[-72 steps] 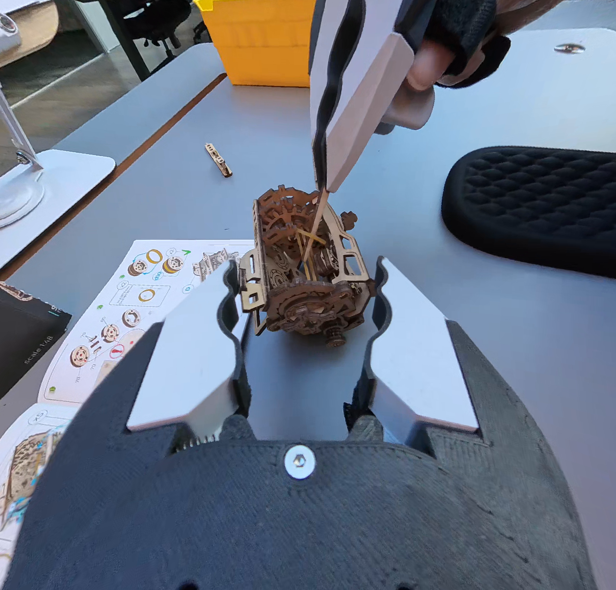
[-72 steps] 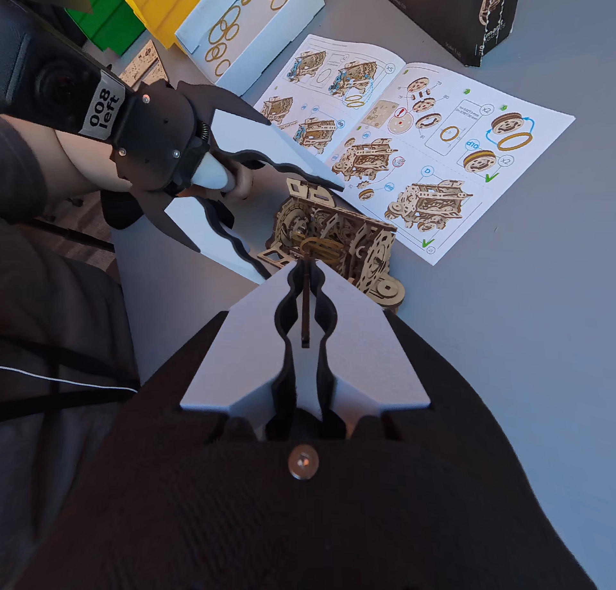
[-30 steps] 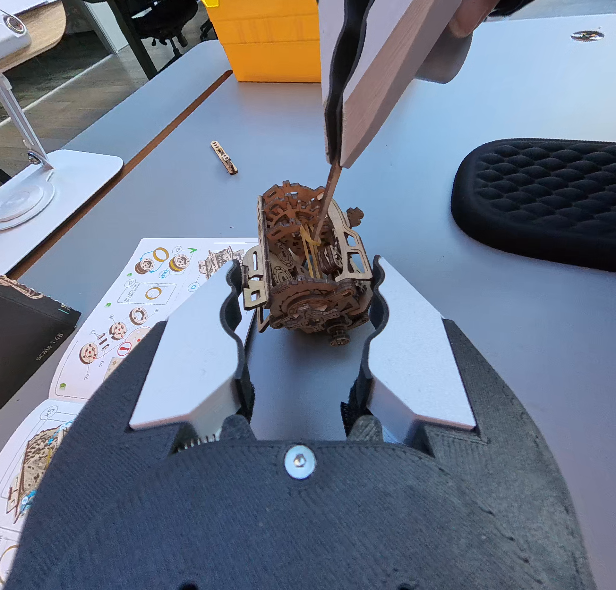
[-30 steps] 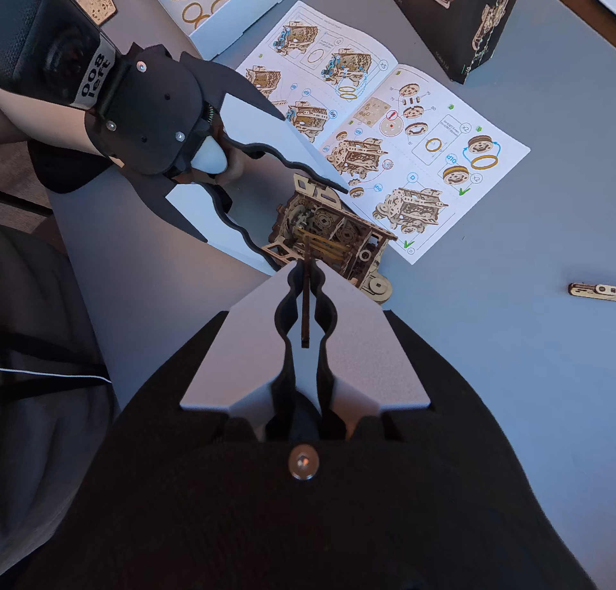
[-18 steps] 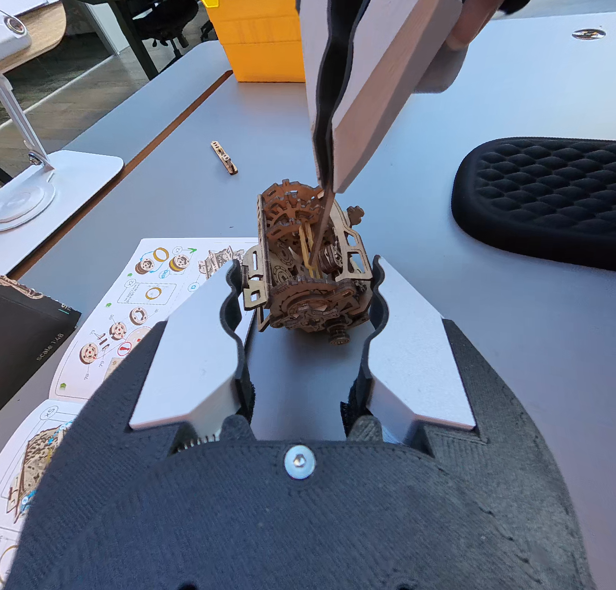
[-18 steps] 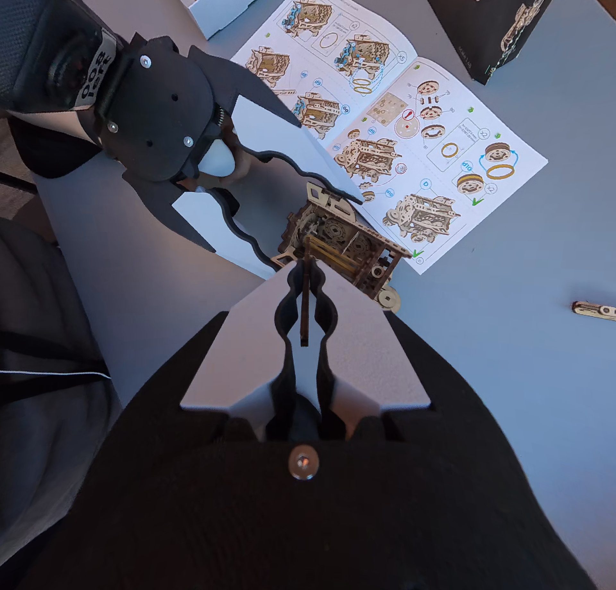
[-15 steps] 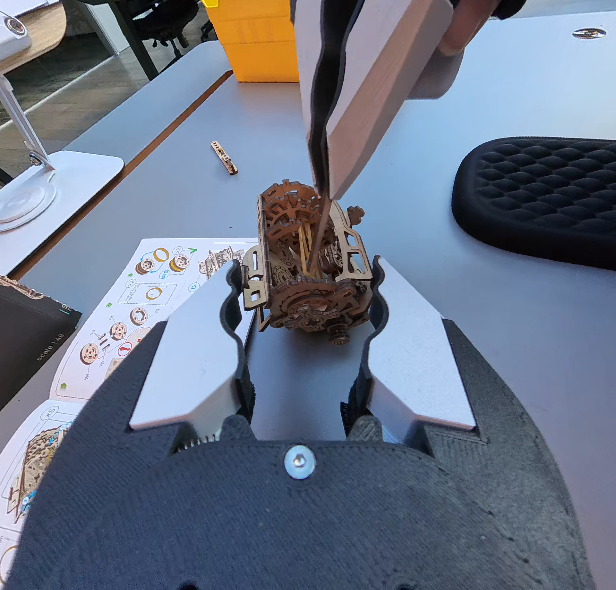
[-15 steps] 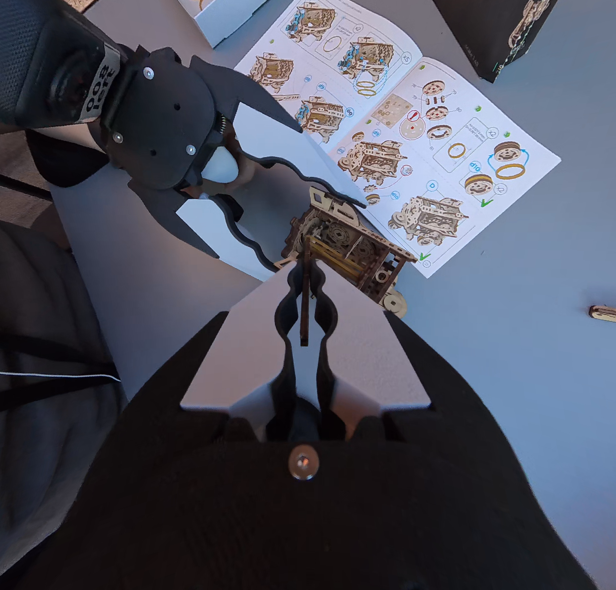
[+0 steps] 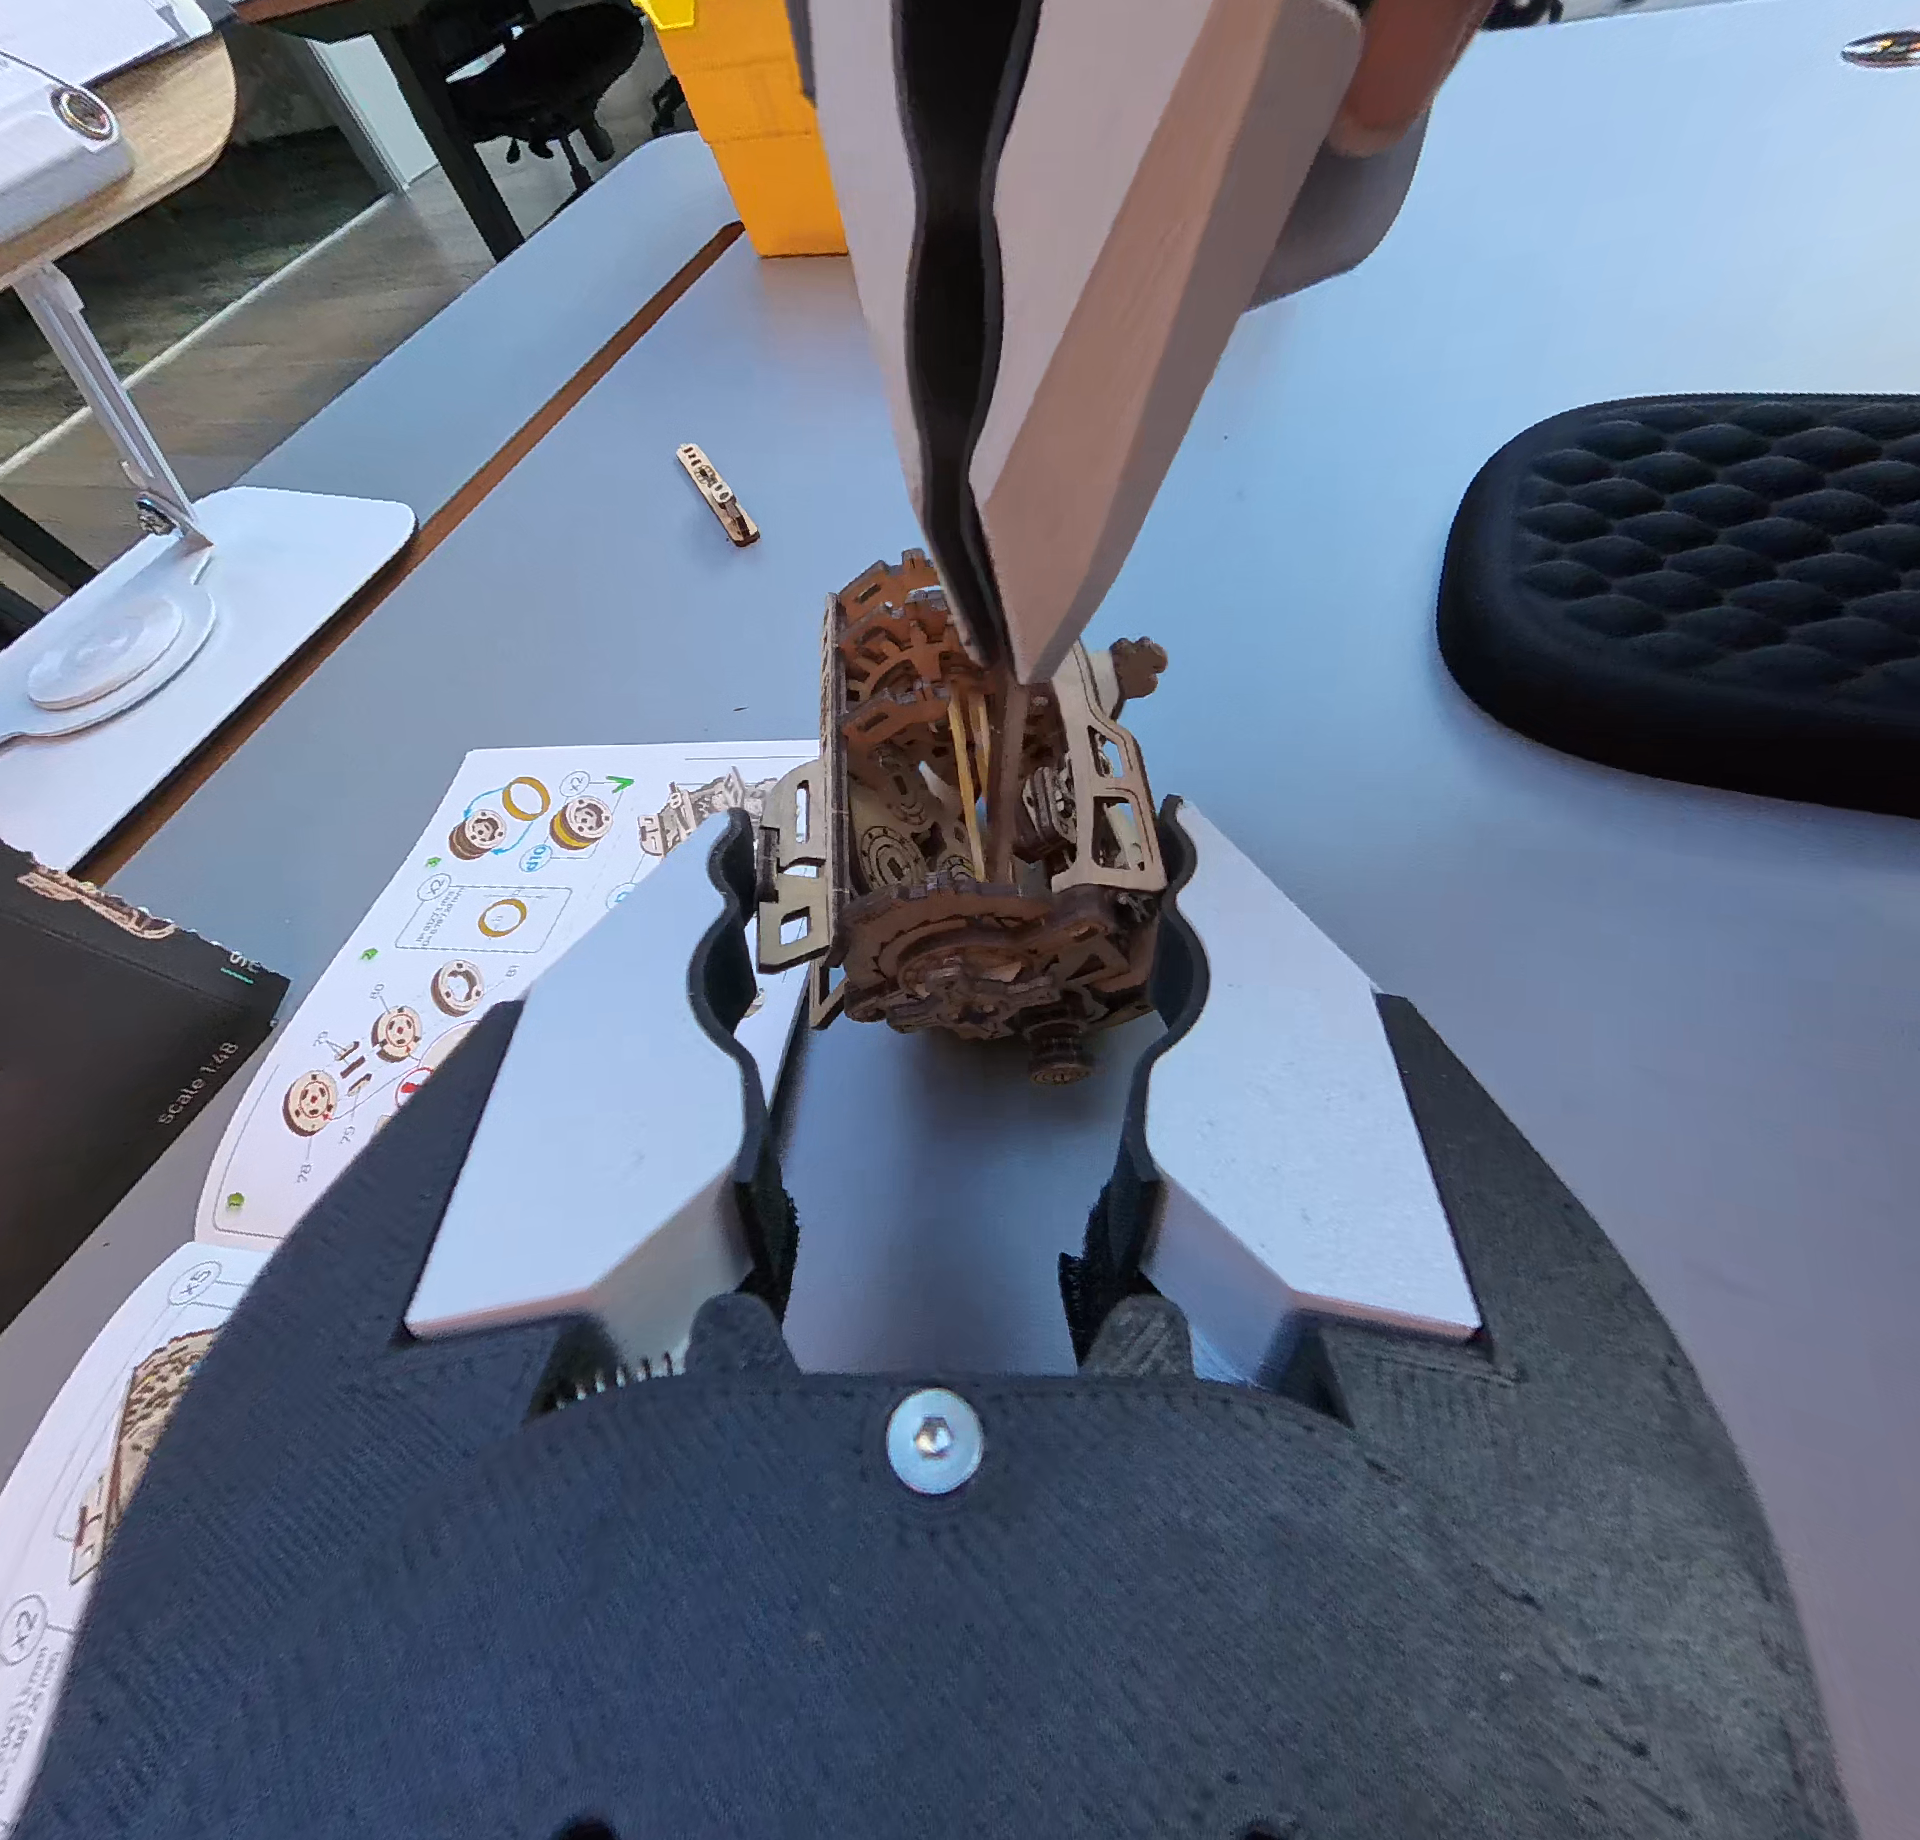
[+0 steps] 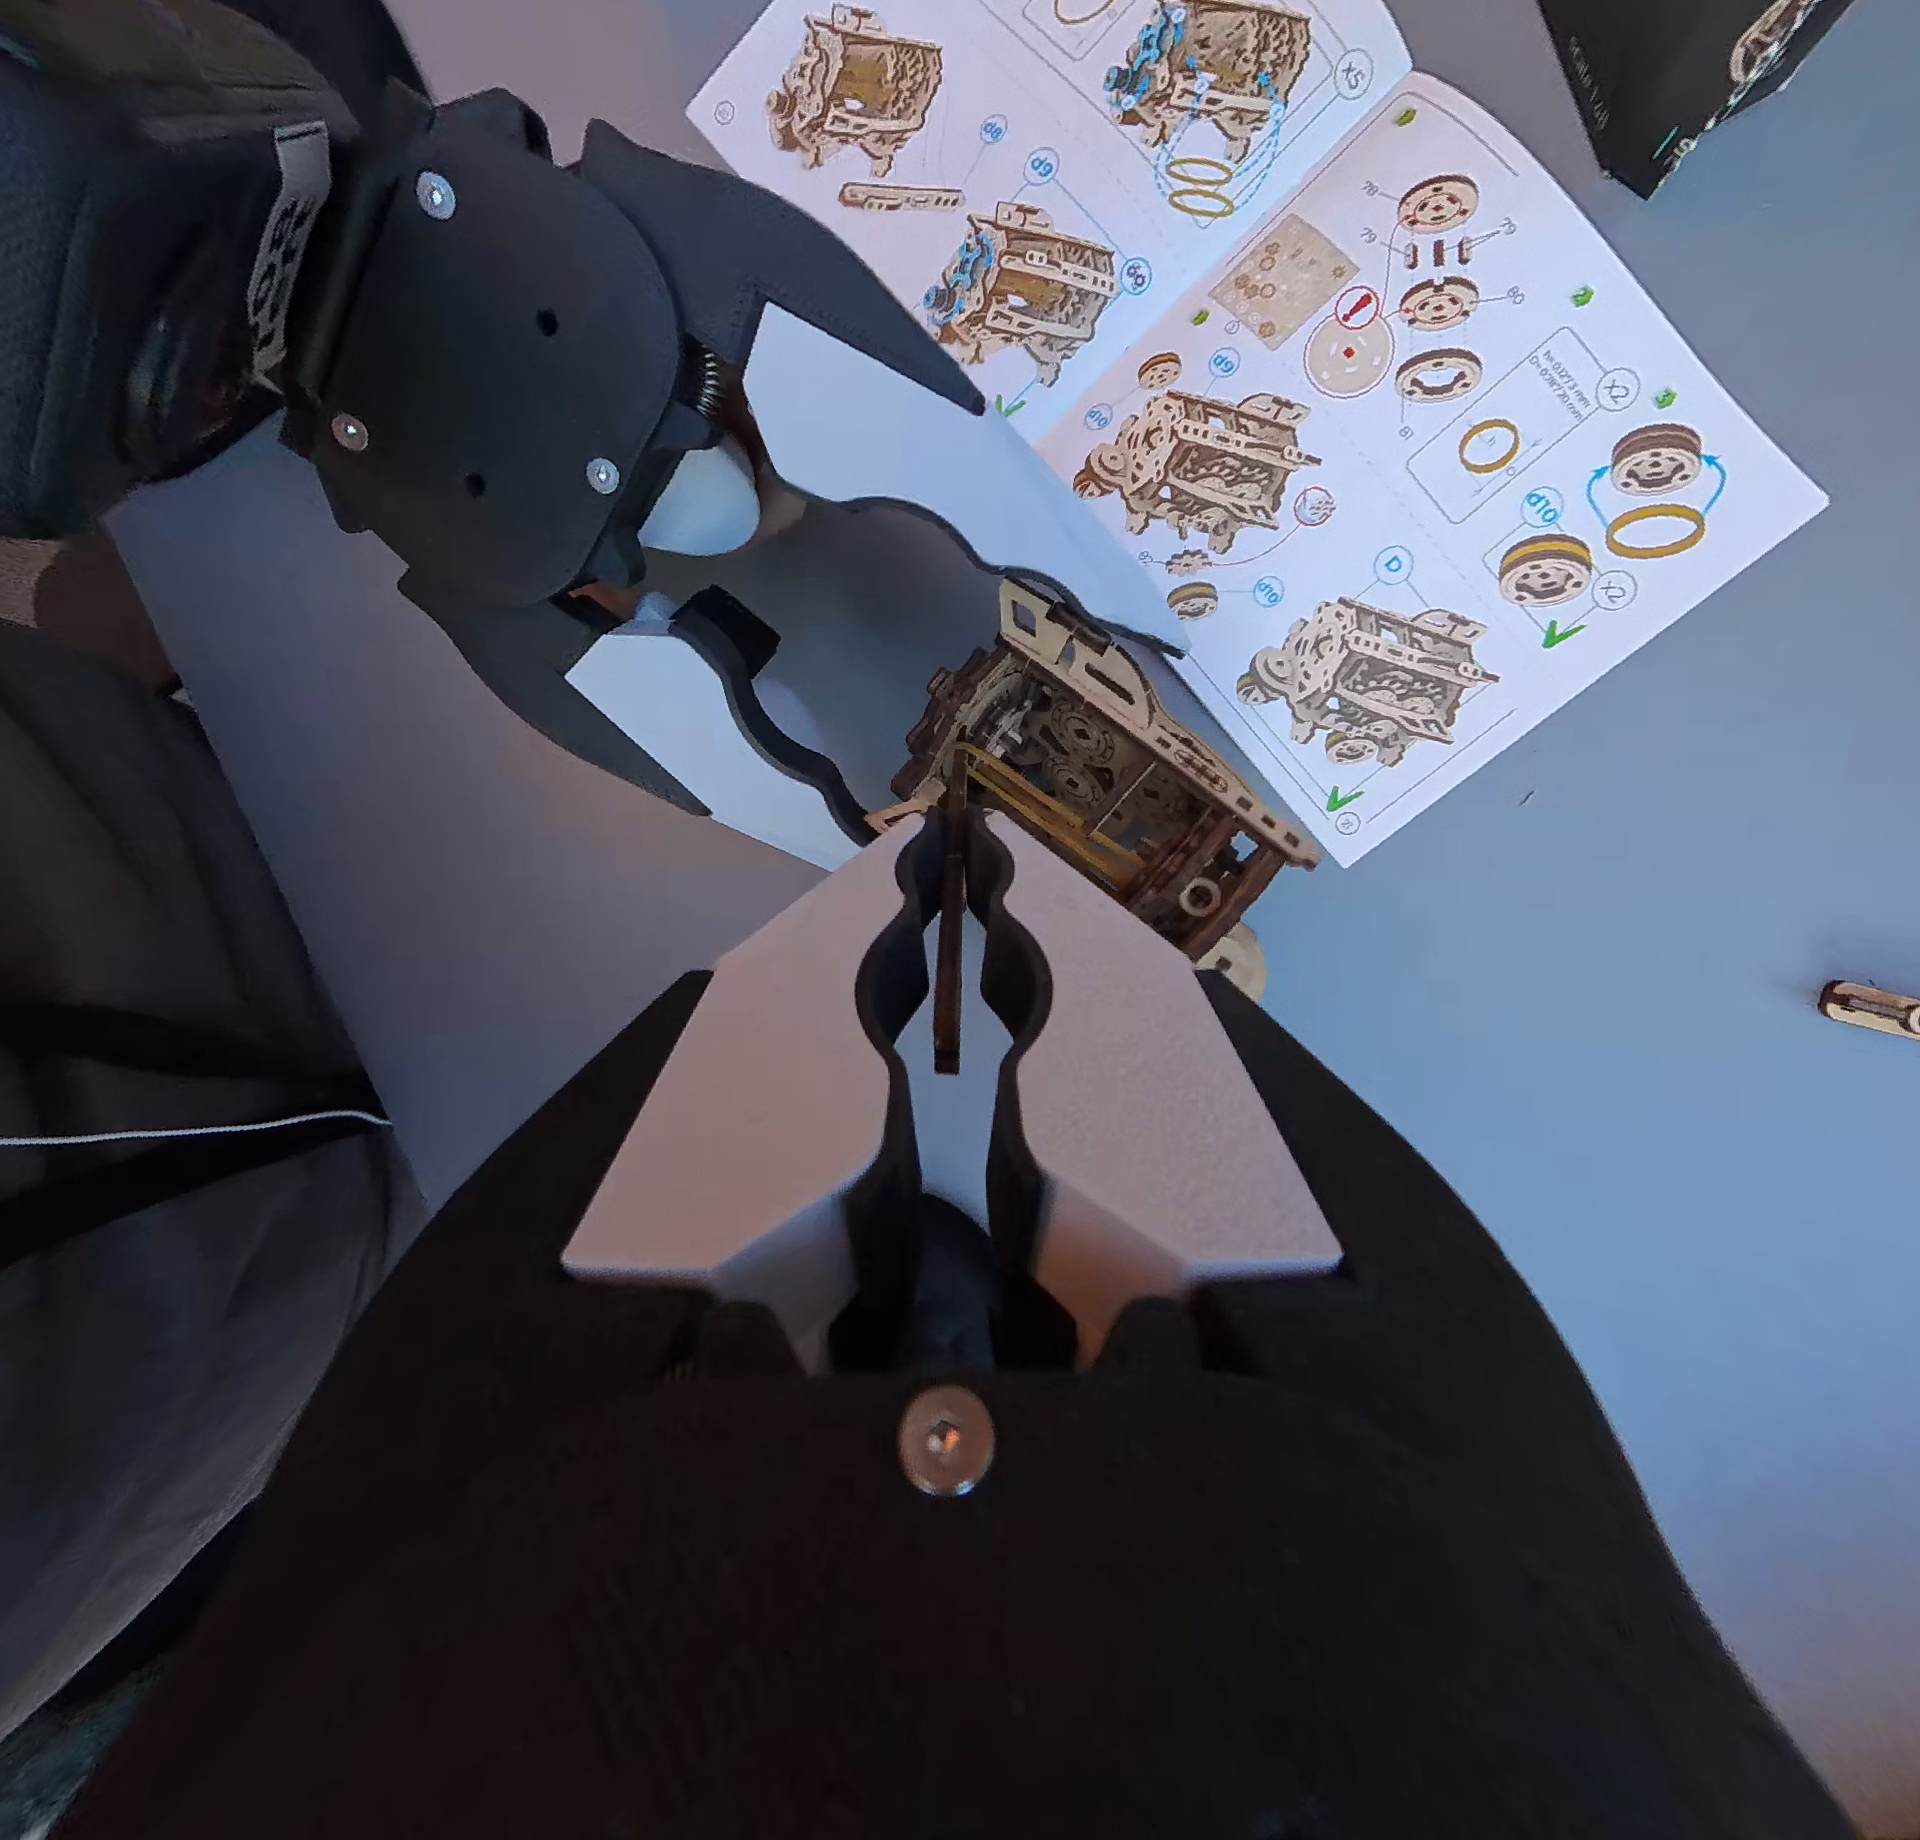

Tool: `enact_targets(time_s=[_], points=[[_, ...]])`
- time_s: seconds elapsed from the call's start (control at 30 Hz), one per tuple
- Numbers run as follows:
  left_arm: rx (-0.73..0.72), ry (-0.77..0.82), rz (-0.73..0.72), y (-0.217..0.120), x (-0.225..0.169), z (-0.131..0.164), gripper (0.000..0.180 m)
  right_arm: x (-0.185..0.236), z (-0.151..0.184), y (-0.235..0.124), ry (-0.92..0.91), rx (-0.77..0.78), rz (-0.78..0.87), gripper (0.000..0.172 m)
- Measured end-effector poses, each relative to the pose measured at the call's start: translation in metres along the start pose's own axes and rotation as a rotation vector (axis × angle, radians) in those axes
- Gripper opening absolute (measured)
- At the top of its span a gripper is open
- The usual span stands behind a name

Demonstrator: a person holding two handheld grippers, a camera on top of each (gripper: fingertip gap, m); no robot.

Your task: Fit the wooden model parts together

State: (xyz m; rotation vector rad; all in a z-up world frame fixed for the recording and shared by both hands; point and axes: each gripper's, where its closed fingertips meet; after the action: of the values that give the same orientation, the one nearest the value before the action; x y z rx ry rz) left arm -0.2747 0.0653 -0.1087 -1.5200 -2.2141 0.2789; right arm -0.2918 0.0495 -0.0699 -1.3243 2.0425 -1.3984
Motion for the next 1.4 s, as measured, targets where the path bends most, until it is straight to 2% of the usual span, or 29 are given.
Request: enact_targets(time_s=[0.67,1.0,1.2,1.4], points=[[-0.03,0.064,-0.016,0.001,-0.003,-0.003,0.075,0.001,-0.009,0.003,-0.047,0.314,-0.001,0.0],[-0.04,0.086,-0.025,0.001,-0.005,-0.005,0.075,-0.002,-0.016,0.008,0.002,0.49,-0.074,0.0],[-0.044,0.1,-0.011,0.002,-0.01,-0.005,0.075,-0.004,-0.015,0.014,0.0,0.537,-0.103,0.001],[-0.047,0.084,-0.005,0.002,-0.009,-0.005,0.075,0.001,-0.022,0.014,0.053,0.509,-0.165,0.001]])
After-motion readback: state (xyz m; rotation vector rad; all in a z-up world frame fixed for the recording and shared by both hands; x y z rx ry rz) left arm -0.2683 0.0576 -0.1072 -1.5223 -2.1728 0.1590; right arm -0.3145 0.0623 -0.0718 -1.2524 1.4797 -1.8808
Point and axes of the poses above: each gripper's, where its closed fingertips meet, y out along the fingers, z out of its underside, x = y × z across the jaws, and after that the axes turned 3 degrees about y, right-handed
